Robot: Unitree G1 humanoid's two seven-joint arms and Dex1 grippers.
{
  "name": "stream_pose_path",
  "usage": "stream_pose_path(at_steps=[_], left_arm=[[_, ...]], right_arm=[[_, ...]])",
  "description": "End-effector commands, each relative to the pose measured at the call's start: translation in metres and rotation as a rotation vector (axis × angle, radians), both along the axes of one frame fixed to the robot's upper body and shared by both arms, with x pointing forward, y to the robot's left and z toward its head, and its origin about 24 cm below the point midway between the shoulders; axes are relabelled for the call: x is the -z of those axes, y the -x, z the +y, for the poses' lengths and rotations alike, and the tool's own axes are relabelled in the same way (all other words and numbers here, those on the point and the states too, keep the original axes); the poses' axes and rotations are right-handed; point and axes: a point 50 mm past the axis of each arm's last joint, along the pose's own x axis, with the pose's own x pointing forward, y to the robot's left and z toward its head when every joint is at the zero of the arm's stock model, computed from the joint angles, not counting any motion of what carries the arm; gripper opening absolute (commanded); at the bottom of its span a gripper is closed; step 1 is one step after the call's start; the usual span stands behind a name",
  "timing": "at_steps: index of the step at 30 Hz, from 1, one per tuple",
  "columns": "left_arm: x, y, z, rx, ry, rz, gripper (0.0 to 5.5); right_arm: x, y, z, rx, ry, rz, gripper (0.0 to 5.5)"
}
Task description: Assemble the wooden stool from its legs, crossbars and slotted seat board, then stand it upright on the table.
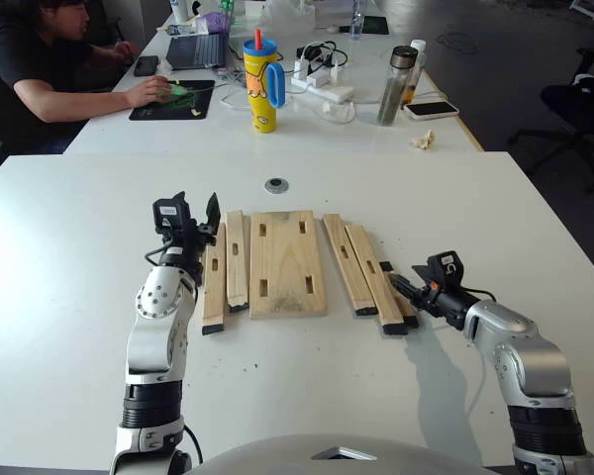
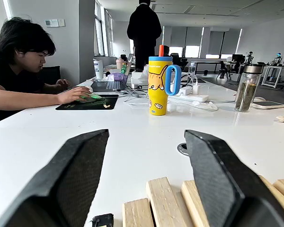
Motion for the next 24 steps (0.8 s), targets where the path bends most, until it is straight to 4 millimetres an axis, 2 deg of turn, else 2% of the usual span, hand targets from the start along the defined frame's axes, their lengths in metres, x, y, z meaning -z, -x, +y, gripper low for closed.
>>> stream_pose_path(at_steps=[1, 5, 11, 24], left_arm=[[0.002, -0.001, -0.001, 0.012, -0.001, 0.008, 2.98], [0.002, -0.002, -0.002, 0.017, -0.001, 0.005, 2.98], [0.005, -0.001, -0.003, 0.016, 0.0, 0.01, 2.98], [0.003, -0.005, -0.003, 0.017, 0.006, 0.002, 2.98]], right_arm=[[0.006, 0.003, 0.0, -0.031, 0.035, 0.052, 3.0], [0.009, 0.002, -0.004, 0.018, 0.002, 0.041, 3.0], [-0.002, -0.007, -0.008, 0.102, -0.223, 0.013, 3.0], [0.013, -0.001, -0.013, 0.083, -0.095, 0.064, 3.0]])
